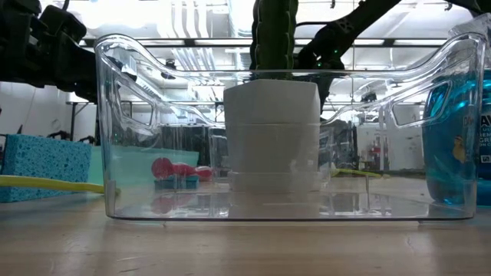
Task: Pick & Place Kitchen Sink Supplies
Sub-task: Put the blue sponge wipe into the top transparent bin
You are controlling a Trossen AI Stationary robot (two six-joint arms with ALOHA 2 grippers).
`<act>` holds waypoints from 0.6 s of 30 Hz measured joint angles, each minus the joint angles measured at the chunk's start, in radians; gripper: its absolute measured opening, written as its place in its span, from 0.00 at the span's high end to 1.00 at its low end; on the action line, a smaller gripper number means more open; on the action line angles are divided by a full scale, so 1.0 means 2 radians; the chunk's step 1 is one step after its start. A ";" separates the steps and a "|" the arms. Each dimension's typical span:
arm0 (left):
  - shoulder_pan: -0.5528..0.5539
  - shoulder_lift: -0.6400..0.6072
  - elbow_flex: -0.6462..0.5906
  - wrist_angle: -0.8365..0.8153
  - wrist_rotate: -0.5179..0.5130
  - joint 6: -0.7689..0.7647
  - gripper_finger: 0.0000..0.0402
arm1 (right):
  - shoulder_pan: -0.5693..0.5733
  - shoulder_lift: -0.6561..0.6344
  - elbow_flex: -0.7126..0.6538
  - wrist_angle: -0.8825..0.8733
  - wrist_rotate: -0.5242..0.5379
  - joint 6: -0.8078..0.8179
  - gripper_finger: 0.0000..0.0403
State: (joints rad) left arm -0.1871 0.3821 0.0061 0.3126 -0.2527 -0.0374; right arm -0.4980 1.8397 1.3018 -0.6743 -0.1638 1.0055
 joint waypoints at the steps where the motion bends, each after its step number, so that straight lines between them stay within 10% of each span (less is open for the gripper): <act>1: 0.000 0.000 0.000 0.000 0.000 0.000 0.46 | 0.000 0.000 0.000 0.000 0.000 0.001 0.98; 18: 0.000 0.000 0.000 0.000 0.000 0.000 0.46 | 0.000 -0.010 0.000 -0.001 0.002 0.004 0.77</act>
State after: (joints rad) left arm -0.1875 0.3820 0.0059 0.3126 -0.2527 -0.0376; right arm -0.4976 1.8187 1.3022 -0.6760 -0.1594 1.0142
